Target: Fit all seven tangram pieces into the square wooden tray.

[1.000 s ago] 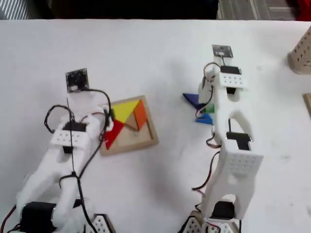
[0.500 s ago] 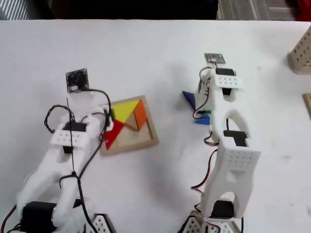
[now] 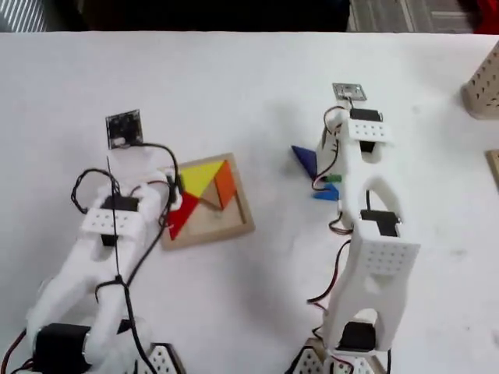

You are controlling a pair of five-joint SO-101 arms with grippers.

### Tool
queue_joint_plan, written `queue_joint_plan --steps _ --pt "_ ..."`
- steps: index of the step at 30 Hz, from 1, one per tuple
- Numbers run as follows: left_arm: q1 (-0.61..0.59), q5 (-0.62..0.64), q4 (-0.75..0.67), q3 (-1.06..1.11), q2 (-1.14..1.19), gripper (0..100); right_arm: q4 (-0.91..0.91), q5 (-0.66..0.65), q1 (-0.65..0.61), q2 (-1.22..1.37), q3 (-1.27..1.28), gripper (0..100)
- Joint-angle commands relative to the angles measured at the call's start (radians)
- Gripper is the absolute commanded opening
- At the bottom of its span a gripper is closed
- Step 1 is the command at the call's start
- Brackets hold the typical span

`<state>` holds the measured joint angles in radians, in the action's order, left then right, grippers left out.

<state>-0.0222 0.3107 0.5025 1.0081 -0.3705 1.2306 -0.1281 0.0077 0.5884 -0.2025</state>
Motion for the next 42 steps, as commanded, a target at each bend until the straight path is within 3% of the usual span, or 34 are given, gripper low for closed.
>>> queue_joint_plan --steps 1,15,24,32,37,42 --pt "-0.008 0.009 0.008 -0.063 -0.004 17 -0.008 -0.011 0.008 -0.016 -0.017 3.9" --pt "-0.031 0.008 -0.002 -0.071 -0.001 17 0.108 0.025 -0.025 -0.355 0.101 1.8" --pt "-0.120 0.012 -0.002 -0.097 0.002 18 0.099 0.031 -0.298 -0.565 0.348 1.8" --pt "-0.179 0.015 -0.028 -0.106 0.002 18 -0.028 0.020 -0.509 -0.587 0.446 1.8" --pt "-0.189 0.015 -0.037 -0.107 0.004 18 -0.104 -0.086 -0.650 -0.587 0.493 1.8" --pt "-0.189 0.015 -0.034 -0.107 0.004 18 -0.179 -0.175 -0.710 -0.585 0.531 1.8"
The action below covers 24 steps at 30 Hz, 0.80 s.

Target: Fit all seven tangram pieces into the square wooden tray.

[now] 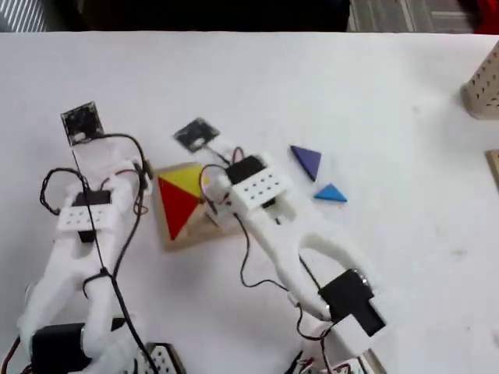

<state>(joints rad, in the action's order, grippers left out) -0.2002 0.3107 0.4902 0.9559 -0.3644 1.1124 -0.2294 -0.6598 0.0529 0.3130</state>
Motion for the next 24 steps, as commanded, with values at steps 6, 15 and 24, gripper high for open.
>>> queue_joint_plan --steps 6,15,24 --pt "-0.012 0.015 -0.021 -0.055 -0.002 18 -0.142 -0.133 -0.085 -0.050 0.060 2.2" --pt "-0.012 0.015 -0.020 -0.054 -0.002 18 -0.174 -0.124 -0.088 -0.018 0.086 28.9" --pt "-0.010 0.015 -0.020 -0.054 -0.002 17 -0.093 -0.123 -0.110 0.022 0.023 30.5"
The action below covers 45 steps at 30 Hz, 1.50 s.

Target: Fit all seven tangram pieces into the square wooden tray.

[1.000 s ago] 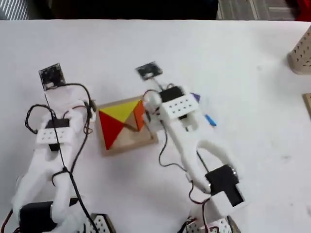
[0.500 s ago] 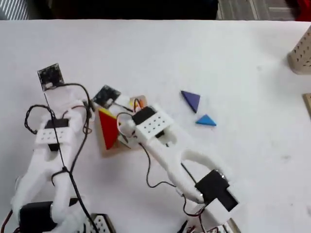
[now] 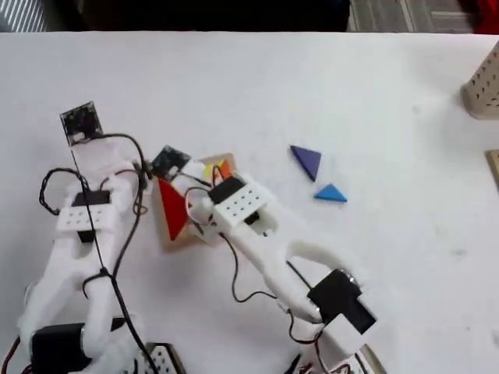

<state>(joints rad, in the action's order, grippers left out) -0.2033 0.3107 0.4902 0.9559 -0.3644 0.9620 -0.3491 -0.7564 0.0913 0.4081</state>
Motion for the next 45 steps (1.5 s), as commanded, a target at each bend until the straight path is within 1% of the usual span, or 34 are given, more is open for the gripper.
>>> queue_joint_plan --steps 1,4,5,7,9,11,12,15,17,19,22,24,26,29,32,36,40,45 --pt "-0.007 0.015 -0.018 -0.054 -0.002 17 0.085 -0.003 -0.010 -0.027 -0.087 30.5" --pt "0.018 0.012 -0.015 -0.048 -0.010 17 0.160 -0.002 0.038 -0.064 -0.127 29.9" --pt "0.036 0.011 -0.003 -0.048 -0.010 17 0.177 -0.002 0.059 -0.079 -0.133 28.2" --pt "0.082 0.011 0.037 -0.048 -0.012 17 0.196 -0.002 0.119 -0.114 -0.135 21.3" --pt "0.136 0.012 0.075 -0.052 -0.021 17 0.214 0.002 0.185 -0.147 -0.133 11.4" --pt "0.193 0.014 0.126 -0.052 -0.058 17 0.216 0.052 0.263 -0.166 -0.129 2.5" --pt "0.220 0.014 0.152 -0.048 -0.084 17 0.209 0.077 0.305 -0.173 -0.118 1.0" --pt "0.298 0.014 0.221 -0.015 -0.163 17 0.183 0.124 0.420 -0.176 -0.086 3.6" --pt "0.354 0.014 0.210 0.037 -0.214 17 0.151 0.143 0.484 -0.176 -0.058 3.6" --pt "0.410 0.014 0.192 0.091 -0.266 17 0.124 0.153 0.519 -0.176 -0.037 3.6" --pt "0.487 0.012 0.153 0.173 -0.346 16 0.105 0.153 0.530 -0.176 -0.023 3.7" --pt "0.536 0.008 0.124 0.224 -0.397 10 0.102 0.153 0.526 -0.176 -0.020 3.7" --pt "0.573 0.006 0.089 0.269 -0.441 1 0.102 0.153 0.526 -0.171 -0.020 3.7" --pt "0.611 0.006 0.037 0.328 -0.487 5 0.102 0.153 0.526 -0.153 -0.025 3.7" --pt "0.636 0.006 0.000 0.359 -0.495 3 0.102 0.153 0.524 -0.140 -0.026 3.7" --pt "0.673 0.006 -0.051 0.361 -0.441 2 0.102 0.153 0.524 -0.140 -0.026 3.7" --pt "0.679 0.011 -0.114 0.324 -0.321 2 0.102 0.153 0.524 -0.140 -0.026 3.7" --pt "0.674 0.008 -0.117 0.247 -0.156 2 0.102 0.153 0.524 -0.140 -0.026 3.7"
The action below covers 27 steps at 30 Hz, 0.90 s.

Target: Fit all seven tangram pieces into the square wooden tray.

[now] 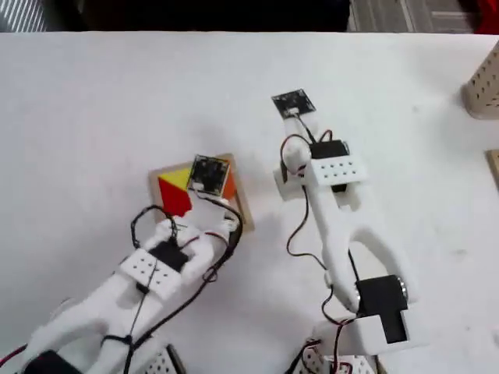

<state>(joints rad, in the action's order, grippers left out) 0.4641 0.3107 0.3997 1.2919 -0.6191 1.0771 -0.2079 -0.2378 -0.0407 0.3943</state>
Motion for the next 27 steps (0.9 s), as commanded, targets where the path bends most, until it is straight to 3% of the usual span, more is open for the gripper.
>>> queue_joint_plan --steps 1,13,24,27 --pt "0.005 0.008 -0.026 -0.103 0.124 2 -0.013 0.012 0.005 -0.008 -0.012 3.7" --pt "-0.102 0.008 -0.025 -0.124 0.180 2 -0.013 0.012 0.007 -0.008 -0.012 3.7" --pt "-0.094 0.008 -0.028 -0.130 0.203 2 -0.010 0.012 0.007 -0.013 -0.012 3.7" --pt "-0.042 0.006 -0.051 -0.144 0.214 2 -0.012 0.012 0.007 -0.016 -0.012 3.7"
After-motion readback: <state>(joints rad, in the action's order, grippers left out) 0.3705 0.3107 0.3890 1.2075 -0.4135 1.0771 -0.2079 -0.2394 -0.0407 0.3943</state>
